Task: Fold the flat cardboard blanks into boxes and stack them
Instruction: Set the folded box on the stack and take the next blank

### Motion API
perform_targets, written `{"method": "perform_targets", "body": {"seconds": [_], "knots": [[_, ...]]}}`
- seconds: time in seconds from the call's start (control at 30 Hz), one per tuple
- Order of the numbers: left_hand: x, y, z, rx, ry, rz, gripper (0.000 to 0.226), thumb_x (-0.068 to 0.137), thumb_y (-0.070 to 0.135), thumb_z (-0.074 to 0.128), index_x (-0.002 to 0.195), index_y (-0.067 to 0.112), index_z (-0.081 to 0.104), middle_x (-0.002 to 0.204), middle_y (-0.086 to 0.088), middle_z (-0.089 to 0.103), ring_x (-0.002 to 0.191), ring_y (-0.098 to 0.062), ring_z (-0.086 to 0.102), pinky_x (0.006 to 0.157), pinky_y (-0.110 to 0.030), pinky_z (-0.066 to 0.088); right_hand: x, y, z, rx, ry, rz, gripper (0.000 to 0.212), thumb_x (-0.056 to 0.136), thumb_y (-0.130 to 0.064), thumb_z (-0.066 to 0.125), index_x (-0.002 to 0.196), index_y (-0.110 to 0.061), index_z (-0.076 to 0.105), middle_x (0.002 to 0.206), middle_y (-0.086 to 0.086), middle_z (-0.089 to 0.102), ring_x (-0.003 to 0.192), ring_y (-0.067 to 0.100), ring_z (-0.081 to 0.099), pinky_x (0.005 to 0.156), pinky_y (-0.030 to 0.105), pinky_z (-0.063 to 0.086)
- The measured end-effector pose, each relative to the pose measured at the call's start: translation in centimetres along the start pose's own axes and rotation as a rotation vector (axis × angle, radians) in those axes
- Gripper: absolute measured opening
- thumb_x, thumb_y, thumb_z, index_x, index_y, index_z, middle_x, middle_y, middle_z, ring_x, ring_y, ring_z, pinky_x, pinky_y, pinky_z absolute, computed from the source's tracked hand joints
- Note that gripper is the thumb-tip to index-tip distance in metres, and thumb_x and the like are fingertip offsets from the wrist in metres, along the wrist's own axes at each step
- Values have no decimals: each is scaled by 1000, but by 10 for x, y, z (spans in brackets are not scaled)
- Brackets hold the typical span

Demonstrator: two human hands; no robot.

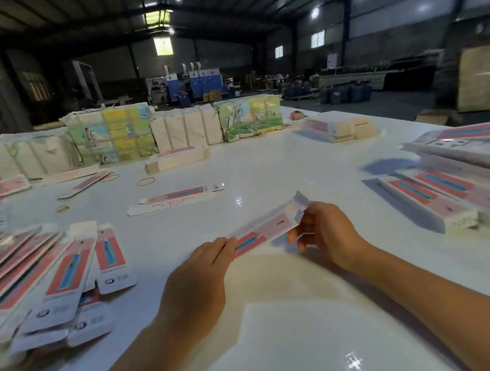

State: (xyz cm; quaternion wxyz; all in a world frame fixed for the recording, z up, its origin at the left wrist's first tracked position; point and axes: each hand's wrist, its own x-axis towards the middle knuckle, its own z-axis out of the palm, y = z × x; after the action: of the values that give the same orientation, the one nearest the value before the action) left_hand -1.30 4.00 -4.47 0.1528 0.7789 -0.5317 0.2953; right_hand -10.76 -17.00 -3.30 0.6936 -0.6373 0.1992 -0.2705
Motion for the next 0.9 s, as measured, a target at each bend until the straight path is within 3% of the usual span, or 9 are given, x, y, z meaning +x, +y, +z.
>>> {"method": "perform_targets", "body": {"seconds": [0.1,0.2,0.27,0.33,0.47,0.57,0.63,0.77,0.9], "knots": [[0,-1,-1,31,-62,-15,65,39,-8,84,102,2,71,93,-9,71,74,-21,69,43,-21,49,-4,-5,0,175,-93,85,47,100,-31,34,78,0,61,55,17,59,42,23,54,36,23,38],[-1,-2,2,49,-77,-7,62,45,1,87,104,4,70,99,-10,71,80,-24,69,53,-27,54,-5,-3,1,104,-74,67,22,92,-5,42,74,2,53,47,17,53,35,23,48,35,25,35],[0,-5,3,79,-84,-20,58,59,23,86,110,5,68,109,-14,68,90,-32,67,70,-42,56,-7,-3,2,97,-63,51,22,87,4,38,70,2,52,51,19,54,34,22,45,34,25,33],[1,-7,3,126,-96,-37,62,70,46,68,117,6,64,114,-16,65,94,-36,66,78,-55,51,-8,-3,2,103,-110,49,23,87,6,37,71,3,53,58,21,59,34,23,43,34,25,33],[1,-4,-4,16,-130,-126,80,74,70,41,125,10,58,104,-11,65,84,-27,64,63,-37,55,-10,-4,7,86,-125,30,21,92,-1,43,79,8,57,66,26,58,37,23,45,36,26,36],[3,-3,-8,-35,-123,-285,95,68,83,20,134,20,46,108,0,59,90,-17,58,65,-25,46,-12,-5,4,34,75,-136,21,95,-13,51,85,3,61,62,16,58,46,20,51,42,29,41],[5,-4,-11,-11,-90,-373,95,61,82,13,129,24,44,108,6,58,88,-12,58,65,-20,42,-18,-6,3,-118,199,-325,15,93,-14,56,86,-6,66,63,2,63,51,14,54,46,25,45],[6,-1,-14,55,-36,-408,85,62,81,15,111,20,50,95,5,62,71,-11,56,54,-19,38,-33,-3,19,-265,59,-496,19,90,-10,60,87,-26,69,72,-12,62,54,6,55,51,18,45],[5,7,-18,4,33,-354,71,70,72,33,97,11,59,81,-3,66,56,-11,47,47,-14,29,-39,-2,29,-334,19,-525,23,92,-13,58,91,-35,66,83,-4,61,61,7,56,55,16,45]]}}
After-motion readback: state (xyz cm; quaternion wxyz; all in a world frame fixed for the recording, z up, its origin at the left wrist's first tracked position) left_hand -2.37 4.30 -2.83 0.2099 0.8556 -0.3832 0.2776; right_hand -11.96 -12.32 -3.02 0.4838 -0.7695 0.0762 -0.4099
